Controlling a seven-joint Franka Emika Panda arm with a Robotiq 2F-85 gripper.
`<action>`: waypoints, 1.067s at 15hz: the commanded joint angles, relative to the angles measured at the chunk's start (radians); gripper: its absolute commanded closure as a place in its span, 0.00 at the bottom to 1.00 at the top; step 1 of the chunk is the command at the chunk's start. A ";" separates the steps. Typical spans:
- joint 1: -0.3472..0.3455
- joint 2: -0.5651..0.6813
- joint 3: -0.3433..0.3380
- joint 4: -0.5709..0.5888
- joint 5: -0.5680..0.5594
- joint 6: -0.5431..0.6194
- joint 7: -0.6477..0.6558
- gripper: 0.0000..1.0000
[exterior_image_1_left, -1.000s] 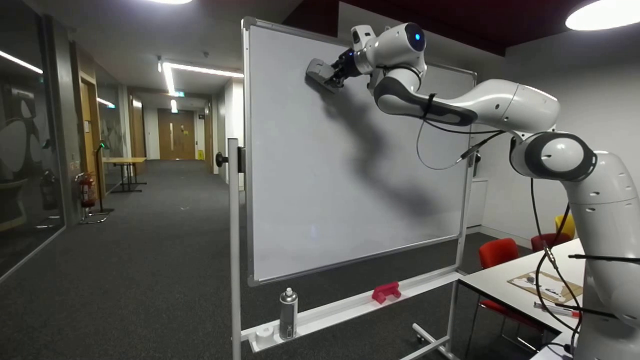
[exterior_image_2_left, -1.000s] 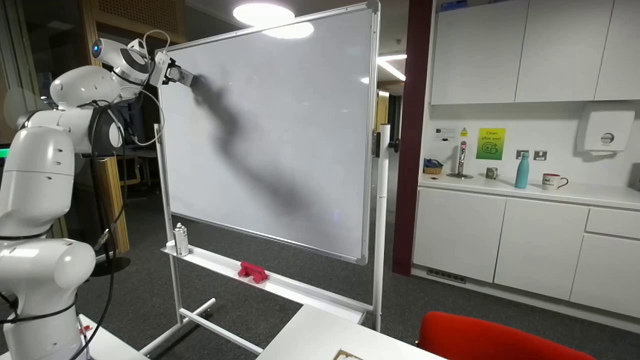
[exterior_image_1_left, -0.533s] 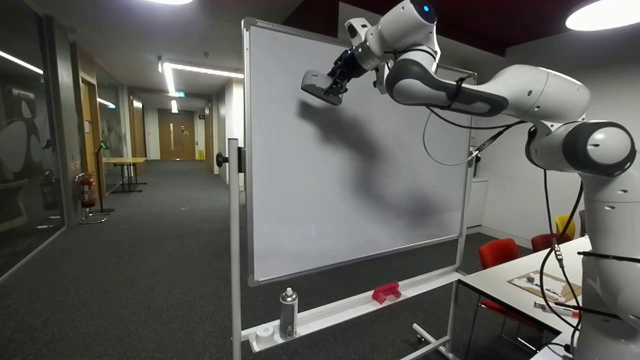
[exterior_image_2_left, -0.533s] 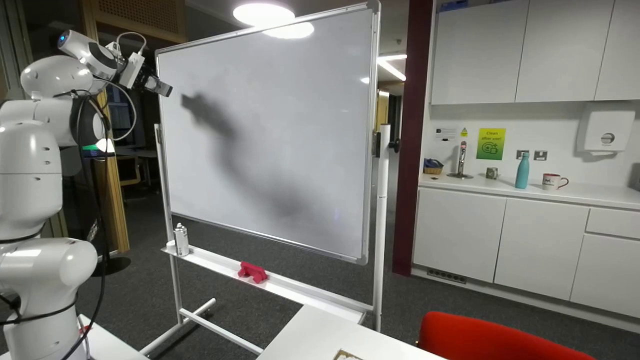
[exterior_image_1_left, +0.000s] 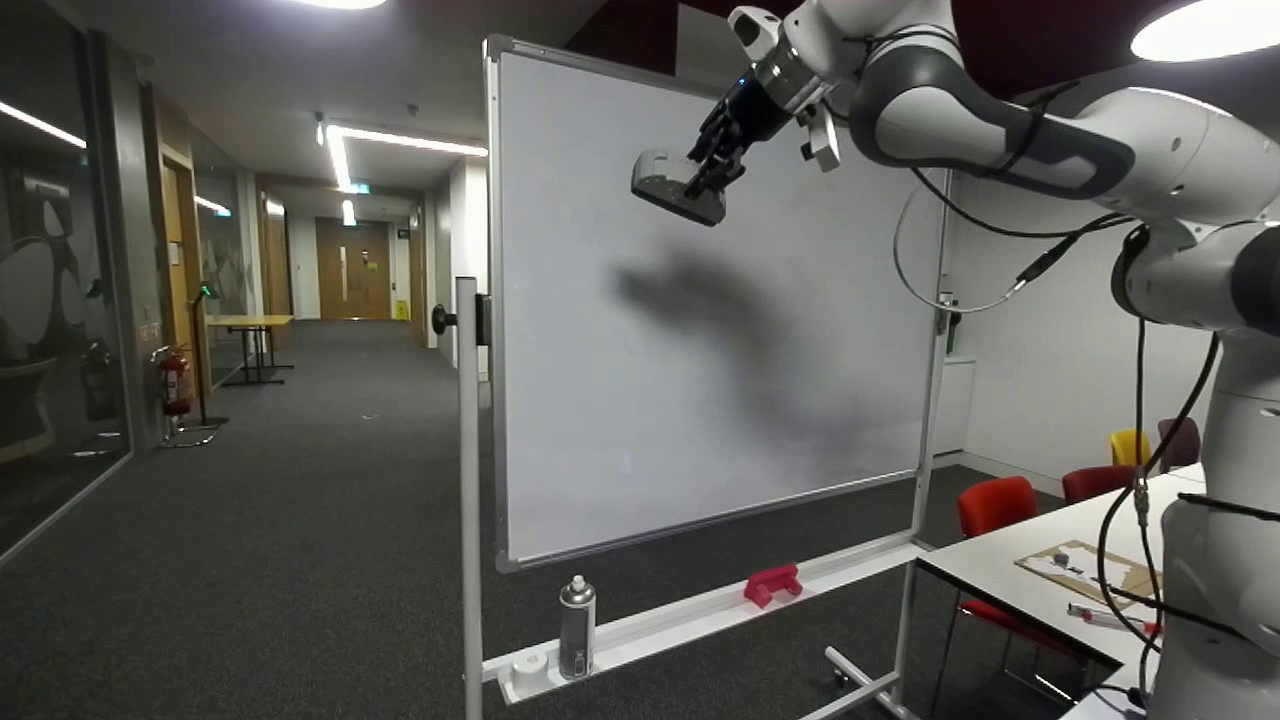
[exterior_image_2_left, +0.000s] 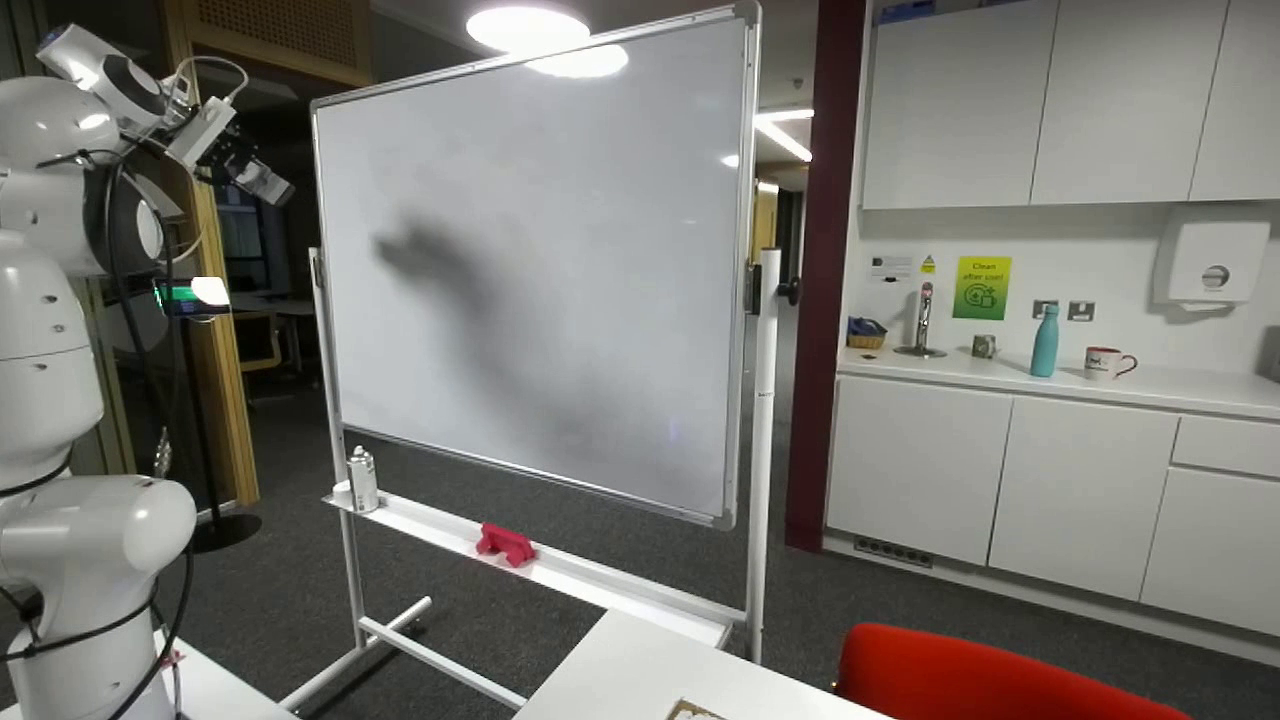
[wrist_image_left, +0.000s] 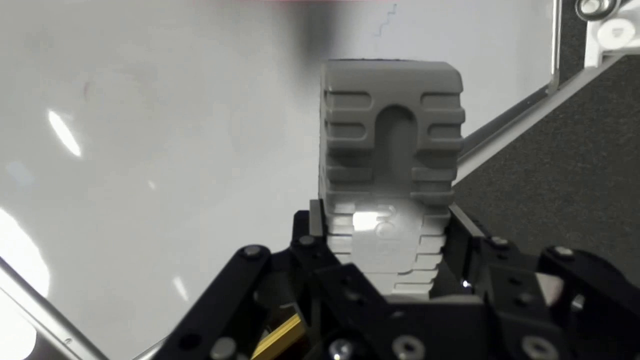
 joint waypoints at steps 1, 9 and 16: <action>-0.009 -0.103 -0.010 -0.070 0.006 0.043 0.185 0.68; -0.013 -0.231 -0.064 -0.087 0.073 -0.028 0.488 0.68; -0.089 -0.201 -0.003 -0.050 0.074 -0.016 0.499 0.43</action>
